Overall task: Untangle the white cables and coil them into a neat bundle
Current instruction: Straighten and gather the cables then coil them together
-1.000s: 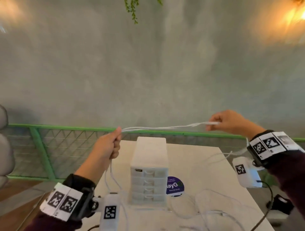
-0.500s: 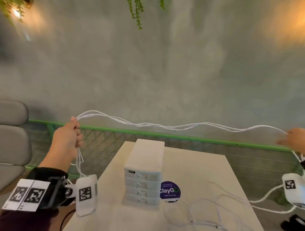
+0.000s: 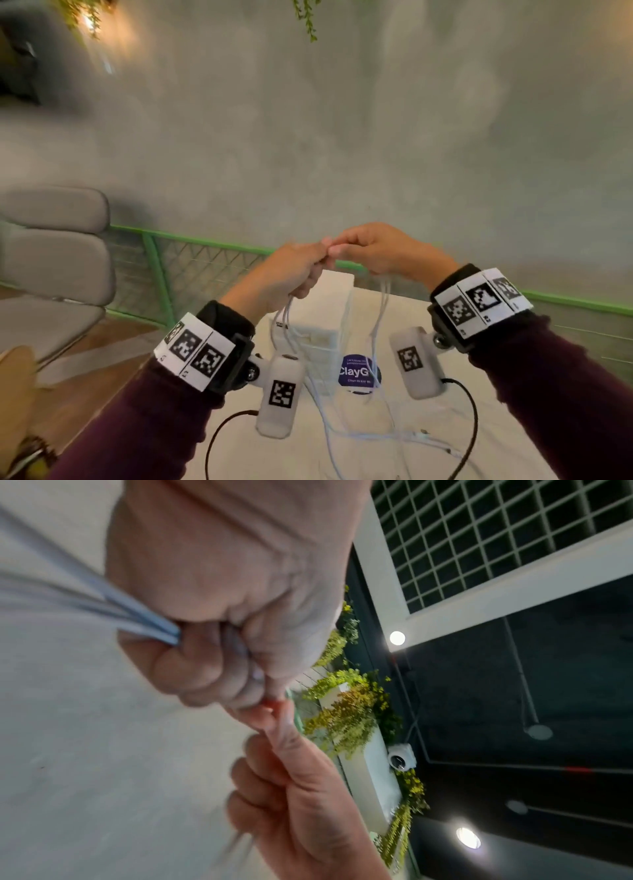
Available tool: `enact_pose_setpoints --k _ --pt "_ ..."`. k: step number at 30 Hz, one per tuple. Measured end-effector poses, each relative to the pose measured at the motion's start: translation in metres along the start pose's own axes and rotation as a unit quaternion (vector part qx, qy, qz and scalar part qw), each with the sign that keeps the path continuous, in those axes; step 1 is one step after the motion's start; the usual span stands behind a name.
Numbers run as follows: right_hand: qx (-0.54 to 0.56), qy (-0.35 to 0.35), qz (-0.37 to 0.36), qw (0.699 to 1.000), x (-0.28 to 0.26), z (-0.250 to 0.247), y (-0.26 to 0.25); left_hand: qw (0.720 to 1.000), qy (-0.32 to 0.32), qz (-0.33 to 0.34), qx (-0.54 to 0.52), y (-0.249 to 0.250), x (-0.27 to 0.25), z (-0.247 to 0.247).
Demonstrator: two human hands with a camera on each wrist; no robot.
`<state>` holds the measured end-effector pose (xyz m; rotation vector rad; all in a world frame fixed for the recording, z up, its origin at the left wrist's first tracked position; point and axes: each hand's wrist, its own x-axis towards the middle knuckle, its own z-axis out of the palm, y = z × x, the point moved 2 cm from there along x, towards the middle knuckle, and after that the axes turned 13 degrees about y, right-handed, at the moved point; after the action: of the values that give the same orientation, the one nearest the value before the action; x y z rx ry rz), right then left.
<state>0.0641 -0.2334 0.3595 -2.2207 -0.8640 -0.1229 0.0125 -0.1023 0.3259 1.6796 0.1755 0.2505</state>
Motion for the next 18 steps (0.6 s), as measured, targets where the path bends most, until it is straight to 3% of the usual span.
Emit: enact_pose_setpoints --k 6,8,11,14,18 --pt "-0.062 0.151 0.035 0.986 0.007 -0.071 0.036 0.997 -0.068 -0.036 -0.002 -0.050 -0.006 -0.025" --pt "-0.096 0.198 0.059 0.974 0.005 -0.098 0.050 0.997 -0.067 -0.048 0.006 -0.066 -0.005 -0.042" --pt "-0.129 0.202 0.098 0.966 -0.004 -0.122 0.071 0.997 -0.031 -0.065 -0.003 -0.079 0.001 -0.073" --pt "-0.148 0.206 0.141 0.957 -0.015 -0.127 0.090 0.990 0.014 -0.091 -0.107 -0.082 0.011 -0.103" --pt "-0.148 0.245 0.182 0.941 -0.030 -0.128 0.122 0.965 -0.011 -0.089 -0.247 -0.088 0.023 -0.136"
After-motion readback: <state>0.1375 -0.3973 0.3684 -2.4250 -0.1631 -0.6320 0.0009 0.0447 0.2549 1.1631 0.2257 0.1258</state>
